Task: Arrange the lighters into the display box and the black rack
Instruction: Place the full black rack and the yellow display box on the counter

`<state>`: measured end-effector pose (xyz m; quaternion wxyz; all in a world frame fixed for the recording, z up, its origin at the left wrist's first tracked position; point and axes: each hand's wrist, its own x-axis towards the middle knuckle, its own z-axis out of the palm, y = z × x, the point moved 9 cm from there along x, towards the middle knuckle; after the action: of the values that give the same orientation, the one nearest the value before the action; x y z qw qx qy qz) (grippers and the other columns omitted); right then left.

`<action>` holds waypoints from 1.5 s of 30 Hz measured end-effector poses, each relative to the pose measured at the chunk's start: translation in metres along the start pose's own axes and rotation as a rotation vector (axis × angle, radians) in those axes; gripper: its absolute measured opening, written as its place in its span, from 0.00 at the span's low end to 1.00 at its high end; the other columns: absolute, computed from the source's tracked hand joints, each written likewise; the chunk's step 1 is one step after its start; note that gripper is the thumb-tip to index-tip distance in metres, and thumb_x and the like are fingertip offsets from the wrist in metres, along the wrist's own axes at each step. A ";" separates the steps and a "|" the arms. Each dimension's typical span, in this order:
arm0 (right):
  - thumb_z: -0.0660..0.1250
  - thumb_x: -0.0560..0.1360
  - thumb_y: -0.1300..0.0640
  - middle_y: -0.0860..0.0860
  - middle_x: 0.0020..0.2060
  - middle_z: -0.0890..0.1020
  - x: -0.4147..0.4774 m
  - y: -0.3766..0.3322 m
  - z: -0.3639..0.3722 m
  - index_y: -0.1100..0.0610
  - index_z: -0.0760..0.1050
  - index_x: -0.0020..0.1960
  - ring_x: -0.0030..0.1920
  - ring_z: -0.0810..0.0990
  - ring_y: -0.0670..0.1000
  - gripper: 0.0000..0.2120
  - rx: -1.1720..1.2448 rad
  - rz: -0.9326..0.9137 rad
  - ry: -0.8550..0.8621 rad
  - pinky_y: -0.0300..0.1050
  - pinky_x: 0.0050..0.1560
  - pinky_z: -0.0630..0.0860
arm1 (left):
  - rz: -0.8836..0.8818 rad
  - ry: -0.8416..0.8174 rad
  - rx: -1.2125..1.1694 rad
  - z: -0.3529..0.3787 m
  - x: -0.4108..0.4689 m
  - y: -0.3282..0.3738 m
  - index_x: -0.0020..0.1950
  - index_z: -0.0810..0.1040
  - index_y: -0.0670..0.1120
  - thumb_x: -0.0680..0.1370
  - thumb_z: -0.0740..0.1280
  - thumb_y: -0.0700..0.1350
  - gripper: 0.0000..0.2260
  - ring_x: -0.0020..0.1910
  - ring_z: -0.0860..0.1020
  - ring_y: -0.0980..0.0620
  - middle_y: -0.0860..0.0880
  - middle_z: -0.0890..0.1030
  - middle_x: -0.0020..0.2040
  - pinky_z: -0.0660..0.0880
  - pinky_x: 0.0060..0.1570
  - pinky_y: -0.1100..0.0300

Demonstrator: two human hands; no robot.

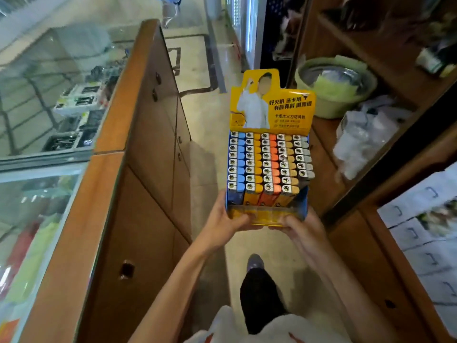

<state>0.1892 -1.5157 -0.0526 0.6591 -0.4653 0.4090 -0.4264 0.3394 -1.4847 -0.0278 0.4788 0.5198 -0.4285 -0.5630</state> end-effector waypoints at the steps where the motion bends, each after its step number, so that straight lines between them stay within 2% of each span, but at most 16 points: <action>1: 0.65 0.69 0.66 0.47 0.49 0.84 0.024 -0.003 -0.004 0.43 0.75 0.55 0.50 0.83 0.49 0.22 0.004 -0.006 0.005 0.40 0.41 0.79 | 0.000 0.002 -0.004 -0.003 0.025 0.003 0.69 0.61 0.41 0.74 0.62 0.26 0.26 0.53 0.80 0.49 0.40 0.75 0.62 0.80 0.46 0.55; 6: 0.63 0.71 0.72 0.48 0.46 0.85 0.146 -0.028 -0.022 0.52 0.71 0.60 0.47 0.83 0.48 0.22 0.007 -0.008 0.039 0.40 0.40 0.79 | -0.024 -0.006 -0.001 -0.021 0.152 0.023 0.68 0.65 0.40 0.72 0.70 0.32 0.26 0.57 0.78 0.42 0.38 0.75 0.61 0.80 0.49 0.50; 9: 0.60 0.73 0.75 0.48 0.43 0.85 0.218 -0.041 -0.033 0.54 0.72 0.57 0.44 0.84 0.47 0.21 0.005 0.004 0.086 0.39 0.38 0.79 | -0.020 -0.021 -0.003 -0.031 0.224 0.042 0.68 0.65 0.40 0.68 0.70 0.38 0.29 0.57 0.78 0.41 0.39 0.76 0.60 0.79 0.49 0.47; 16: 0.63 0.73 0.71 0.49 0.48 0.85 0.364 -0.048 -0.050 0.59 0.70 0.64 0.49 0.83 0.49 0.21 0.017 0.007 0.184 0.39 0.41 0.79 | -0.049 -0.128 -0.010 -0.058 0.383 0.063 0.67 0.65 0.40 0.64 0.74 0.46 0.35 0.55 0.79 0.43 0.40 0.77 0.60 0.79 0.44 0.54; 18: 0.63 0.73 0.72 0.46 0.45 0.85 0.402 -0.047 -0.061 0.59 0.70 0.64 0.46 0.84 0.46 0.21 0.029 0.003 0.291 0.36 0.39 0.78 | -0.041 -0.197 0.012 -0.063 0.433 0.070 0.67 0.64 0.42 0.67 0.73 0.41 0.32 0.55 0.79 0.44 0.42 0.78 0.59 0.79 0.44 0.55; 20: 0.65 0.73 0.68 0.43 0.43 0.85 0.433 -0.051 -0.069 0.55 0.75 0.59 0.44 0.84 0.44 0.17 0.020 0.006 0.400 0.32 0.37 0.77 | -0.045 -0.280 0.028 -0.064 0.480 0.076 0.67 0.66 0.45 0.70 0.71 0.34 0.27 0.54 0.80 0.45 0.45 0.80 0.58 0.79 0.44 0.56; 23: 0.66 0.74 0.65 0.42 0.37 0.84 0.467 -0.056 -0.084 0.46 0.82 0.44 0.38 0.83 0.41 0.14 -0.022 -0.001 0.554 0.31 0.33 0.75 | -0.048 -0.405 0.082 -0.056 0.539 0.092 0.65 0.68 0.49 0.71 0.70 0.35 0.25 0.53 0.81 0.48 0.49 0.81 0.56 0.79 0.43 0.57; 26: 0.71 0.72 0.57 0.48 0.41 0.85 0.498 -0.066 -0.101 0.47 0.82 0.47 0.43 0.84 0.46 0.07 0.000 0.031 0.647 0.40 0.39 0.80 | -0.072 -0.519 0.132 -0.038 0.593 0.102 0.68 0.66 0.48 0.70 0.71 0.37 0.28 0.56 0.79 0.47 0.46 0.80 0.58 0.79 0.50 0.48; 28: 0.75 0.65 0.45 0.45 0.43 0.84 0.519 -0.082 -0.114 0.42 0.80 0.51 0.44 0.83 0.43 0.15 -0.003 -0.023 0.647 0.37 0.40 0.79 | -0.083 -0.589 0.150 -0.022 0.624 0.107 0.69 0.64 0.48 0.72 0.70 0.34 0.29 0.58 0.79 0.47 0.46 0.79 0.60 0.79 0.52 0.46; 30: 0.76 0.57 0.40 0.42 0.46 0.84 0.534 -0.090 -0.133 0.37 0.79 0.50 0.47 0.83 0.45 0.22 0.035 -0.045 0.707 0.40 0.44 0.80 | -0.060 -0.653 0.175 -0.004 0.655 0.108 0.68 0.65 0.51 0.73 0.68 0.31 0.28 0.56 0.79 0.50 0.49 0.80 0.58 0.80 0.49 0.53; 33: 0.71 0.60 0.46 0.49 0.51 0.84 0.559 -0.091 -0.170 0.42 0.79 0.54 0.54 0.82 0.54 0.21 0.066 -0.059 0.790 0.57 0.55 0.77 | -0.033 -0.724 0.218 0.027 0.702 0.108 0.65 0.67 0.54 0.73 0.68 0.31 0.27 0.54 0.79 0.55 0.55 0.81 0.55 0.78 0.45 0.64; 34: 0.71 0.61 0.49 0.51 0.52 0.83 0.567 -0.094 -0.182 0.44 0.79 0.55 0.54 0.81 0.55 0.22 0.084 -0.074 0.801 0.58 0.56 0.77 | -0.009 -0.745 0.238 0.039 0.717 0.111 0.63 0.68 0.56 0.72 0.69 0.31 0.27 0.53 0.79 0.59 0.59 0.81 0.53 0.77 0.44 0.67; 36: 0.71 0.64 0.52 0.52 0.54 0.83 0.584 -0.105 -0.204 0.47 0.78 0.58 0.55 0.81 0.54 0.22 0.099 -0.124 0.794 0.51 0.52 0.79 | 0.031 -0.787 0.283 0.064 0.744 0.113 0.59 0.69 0.58 0.72 0.68 0.30 0.26 0.51 0.78 0.65 0.64 0.80 0.50 0.75 0.43 0.72; 38: 0.69 0.66 0.53 0.51 0.53 0.83 0.596 -0.117 -0.226 0.48 0.78 0.59 0.55 0.81 0.53 0.20 0.076 -0.171 0.820 0.44 0.48 0.79 | 0.022 -0.821 0.288 0.089 0.769 0.110 0.62 0.69 0.57 0.72 0.68 0.32 0.26 0.53 0.78 0.60 0.60 0.80 0.54 0.77 0.48 0.66; 42: 0.68 0.66 0.54 0.49 0.53 0.83 0.616 -0.131 -0.271 0.42 0.77 0.57 0.56 0.80 0.55 0.20 0.080 -0.205 0.909 0.54 0.54 0.77 | -0.007 -0.862 0.248 0.134 0.816 0.105 0.66 0.70 0.50 0.73 0.71 0.36 0.24 0.58 0.78 0.51 0.50 0.79 0.59 0.76 0.57 0.50; 45: 0.67 0.70 0.57 0.47 0.53 0.83 0.633 -0.147 -0.293 0.40 0.77 0.57 0.54 0.82 0.51 0.19 0.097 -0.274 0.905 0.43 0.47 0.79 | -0.073 -0.929 0.244 0.167 0.843 0.103 0.60 0.72 0.56 0.72 0.71 0.34 0.23 0.55 0.79 0.46 0.47 0.79 0.57 0.77 0.55 0.43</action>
<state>0.0796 -2.2197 -0.0695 0.3734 -0.2512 0.5696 -0.6877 0.1816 -2.3347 -0.0586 0.1520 0.2804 -0.6416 -0.6976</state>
